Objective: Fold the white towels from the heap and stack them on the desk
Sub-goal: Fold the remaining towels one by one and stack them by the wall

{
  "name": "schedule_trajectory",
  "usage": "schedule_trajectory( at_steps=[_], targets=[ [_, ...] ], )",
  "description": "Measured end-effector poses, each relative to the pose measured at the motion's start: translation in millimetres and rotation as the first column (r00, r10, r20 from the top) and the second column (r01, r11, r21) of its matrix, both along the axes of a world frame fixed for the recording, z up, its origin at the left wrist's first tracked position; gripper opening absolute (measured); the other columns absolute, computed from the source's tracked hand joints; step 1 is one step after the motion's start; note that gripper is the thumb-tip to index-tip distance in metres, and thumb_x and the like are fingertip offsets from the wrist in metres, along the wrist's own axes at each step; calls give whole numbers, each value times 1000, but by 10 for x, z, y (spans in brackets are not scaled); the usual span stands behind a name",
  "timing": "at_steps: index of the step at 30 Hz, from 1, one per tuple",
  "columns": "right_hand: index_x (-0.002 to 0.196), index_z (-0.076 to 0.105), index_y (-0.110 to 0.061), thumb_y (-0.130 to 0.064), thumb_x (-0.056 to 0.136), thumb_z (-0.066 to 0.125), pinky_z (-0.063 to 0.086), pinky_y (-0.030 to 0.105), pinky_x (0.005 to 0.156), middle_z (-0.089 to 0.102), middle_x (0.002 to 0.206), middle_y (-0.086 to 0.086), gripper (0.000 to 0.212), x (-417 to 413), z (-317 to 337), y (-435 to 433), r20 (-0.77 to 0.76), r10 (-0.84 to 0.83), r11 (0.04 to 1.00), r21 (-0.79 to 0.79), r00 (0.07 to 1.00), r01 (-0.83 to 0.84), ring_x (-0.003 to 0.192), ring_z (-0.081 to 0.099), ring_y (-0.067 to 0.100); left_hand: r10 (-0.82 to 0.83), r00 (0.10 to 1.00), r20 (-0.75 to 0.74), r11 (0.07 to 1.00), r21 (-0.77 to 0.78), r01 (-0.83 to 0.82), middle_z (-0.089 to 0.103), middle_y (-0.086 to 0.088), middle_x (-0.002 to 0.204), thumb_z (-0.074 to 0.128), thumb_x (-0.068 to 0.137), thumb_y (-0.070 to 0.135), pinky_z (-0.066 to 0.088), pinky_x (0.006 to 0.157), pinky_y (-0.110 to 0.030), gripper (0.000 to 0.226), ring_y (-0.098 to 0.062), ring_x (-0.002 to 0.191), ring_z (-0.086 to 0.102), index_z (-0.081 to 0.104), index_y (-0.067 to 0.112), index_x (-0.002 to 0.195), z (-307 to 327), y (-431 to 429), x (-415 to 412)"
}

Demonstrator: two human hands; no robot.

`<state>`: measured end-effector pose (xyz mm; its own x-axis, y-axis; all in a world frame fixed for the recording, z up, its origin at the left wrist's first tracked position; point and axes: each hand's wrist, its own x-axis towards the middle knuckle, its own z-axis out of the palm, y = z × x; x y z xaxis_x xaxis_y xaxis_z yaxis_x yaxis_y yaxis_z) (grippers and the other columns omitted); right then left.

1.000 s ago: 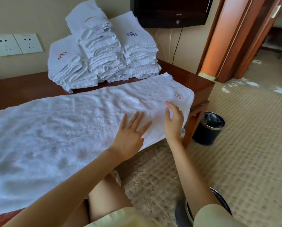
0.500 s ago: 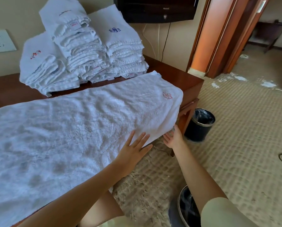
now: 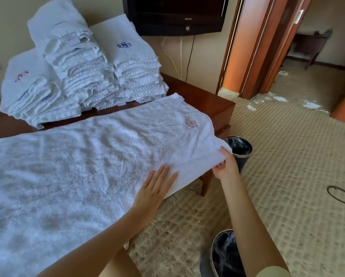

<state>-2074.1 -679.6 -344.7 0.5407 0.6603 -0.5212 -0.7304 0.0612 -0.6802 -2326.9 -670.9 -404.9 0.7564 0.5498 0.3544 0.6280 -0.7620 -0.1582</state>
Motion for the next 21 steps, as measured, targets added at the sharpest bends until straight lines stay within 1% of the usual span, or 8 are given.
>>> schedule_trajectory(
  at_steps=[2, 3, 4, 6, 10, 15, 17, 21],
  targets=[
    [97, 63, -19, -23, 87, 69, 56, 28, 66, 68, 92, -1, 12, 54, 43, -3, 302, -82, 993, -55, 950, 104, 76, 65, 9, -33, 998, 59, 989, -144, 41, 42, -14, 148, 55, 52, -13, 51, 94, -30, 95, -30, 132, 47, 41, 10, 144, 138, 3, -53],
    [92, 65, -21, -22, 86, 69, 56, 32, 75, 68, 93, -2, 7, 63, 64, -9, 452, -117, 986, -54, 884, 157, 80, 63, 9, -43, 994, 103, 977, -204, 64, 51, -10, 140, 64, 48, -11, 56, 73, -22, 94, -28, 119, 59, 48, 12, 137, 225, 3, -75],
    [86, 66, -22, -22, 86, 68, 55, 34, 78, 68, 90, -4, 2, 56, 98, -17, 569, -131, 982, -36, 812, 184, 82, 63, 10, -51, 987, 154, 965, -246, 88, 58, -6, 130, 67, 49, -7, 55, 56, -21, 83, -25, 100, 69, 56, 14, 129, 333, -9, -99],
    [89, 71, -20, -20, 86, 67, 53, 27, 76, 70, 91, -6, 5, 33, 193, 18, 675, -150, 981, 11, 722, 193, 87, 64, 12, -38, 970, 241, 952, -286, 109, 63, -1, 121, 57, 66, 1, 52, 51, -24, 53, -19, 74, 71, 65, 19, 115, 631, -49, -122],
    [112, 67, -19, -19, 88, 66, 54, 26, 71, 67, 111, 2, 25, 130, 494, 286, 561, -196, 979, 71, 804, 189, 98, 64, 15, 237, 928, 286, 860, -507, -63, 63, 6, 124, 44, 91, 8, 47, 86, -23, 40, -15, 108, 62, 61, 23, 124, 1171, 36, -219],
    [105, 68, -12, -12, 94, 60, 51, 15, 56, 62, 102, -1, 14, 262, 1010, 577, 496, -85, 991, 135, 864, 20, 93, 60, 13, 326, 945, 26, 734, -636, -236, 64, 7, 90, 47, 96, 14, 44, 70, -22, 17, -16, 86, 62, 63, 18, 99, 1453, 239, -653],
    [102, 66, -9, -15, 94, 61, 52, 13, 55, 64, 95, -1, 11, 278, 1155, 688, 468, 16, 985, 144, 884, -94, 83, 64, 12, 391, 918, 64, 637, -739, -220, 67, 0, 94, 53, 97, 19, 46, 73, -27, 14, -18, 83, 62, 66, 15, 99, 1593, 376, -778],
    [106, 58, -5, -16, 99, 51, 52, 18, 62, 67, 98, 7, 14, 255, 1270, 991, 477, 194, 963, 72, 857, -258, 75, 65, 13, 550, 803, 229, 611, -766, -200, 61, -3, 93, 60, 94, 19, 41, 68, -22, 9, -14, 77, 55, 68, 16, 98, 1947, 842, -823]
  ],
)
